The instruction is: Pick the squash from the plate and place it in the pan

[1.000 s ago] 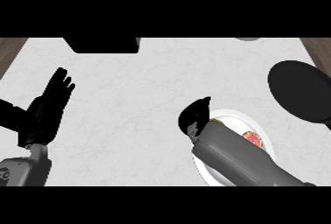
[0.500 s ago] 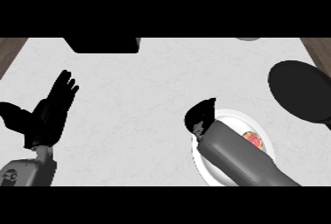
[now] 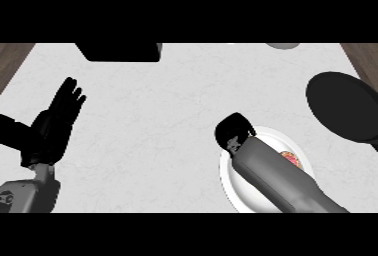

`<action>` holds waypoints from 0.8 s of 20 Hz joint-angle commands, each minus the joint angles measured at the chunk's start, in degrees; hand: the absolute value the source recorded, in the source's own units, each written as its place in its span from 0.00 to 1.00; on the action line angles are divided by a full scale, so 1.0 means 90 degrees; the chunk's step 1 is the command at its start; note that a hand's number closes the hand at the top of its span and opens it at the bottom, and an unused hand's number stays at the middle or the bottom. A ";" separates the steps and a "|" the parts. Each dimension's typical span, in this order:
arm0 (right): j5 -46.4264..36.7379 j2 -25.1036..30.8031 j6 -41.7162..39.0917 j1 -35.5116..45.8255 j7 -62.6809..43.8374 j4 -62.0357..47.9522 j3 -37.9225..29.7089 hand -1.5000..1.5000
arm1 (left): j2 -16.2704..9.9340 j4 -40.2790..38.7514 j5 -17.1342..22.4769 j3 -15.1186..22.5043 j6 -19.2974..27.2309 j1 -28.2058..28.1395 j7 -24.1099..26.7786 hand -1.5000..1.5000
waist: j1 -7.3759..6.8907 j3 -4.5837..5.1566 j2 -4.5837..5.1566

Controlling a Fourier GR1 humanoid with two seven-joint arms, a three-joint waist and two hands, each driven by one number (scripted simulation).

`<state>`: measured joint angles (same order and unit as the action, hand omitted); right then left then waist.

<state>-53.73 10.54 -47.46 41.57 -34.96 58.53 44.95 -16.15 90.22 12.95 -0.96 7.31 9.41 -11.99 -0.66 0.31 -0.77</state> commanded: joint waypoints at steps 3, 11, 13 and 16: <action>-0.0277 -0.0090 0.0476 -0.0207 0.0585 -0.0336 -0.0155 1.00 | 0.0374 0.0139 -0.0359 0.0261 0.0259 -0.0090 0.0008 0.50 | 0.0028 -0.0036 0.0093; 0.0492 0.0556 0.2432 -0.1546 0.1608 0.1544 -0.1154 1.00 | 0.0070 0.0080 -0.0094 -0.0208 0.0089 -0.0289 0.0002 0.50 | 0.0435 -0.0054 0.0009; 0.0781 0.0926 0.2915 -0.1982 0.2111 0.2066 -0.1506 1.00 | 0.0084 0.0188 -0.0155 -0.0187 0.0152 -0.0407 0.0000 0.50 | 0.0509 -0.0059 -0.0017; 0.0731 0.1592 0.3492 -0.2559 0.2389 0.3198 -0.1765 1.00 | 0.0120 0.0131 -0.0251 -0.0176 0.0197 -0.0473 0.0089 0.50 | 0.0462 -0.0041 -0.0013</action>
<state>-49.15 19.77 -22.66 25.11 -17.87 77.53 32.65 -15.17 91.25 11.39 -2.54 8.72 6.49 -11.71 3.10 0.02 -0.99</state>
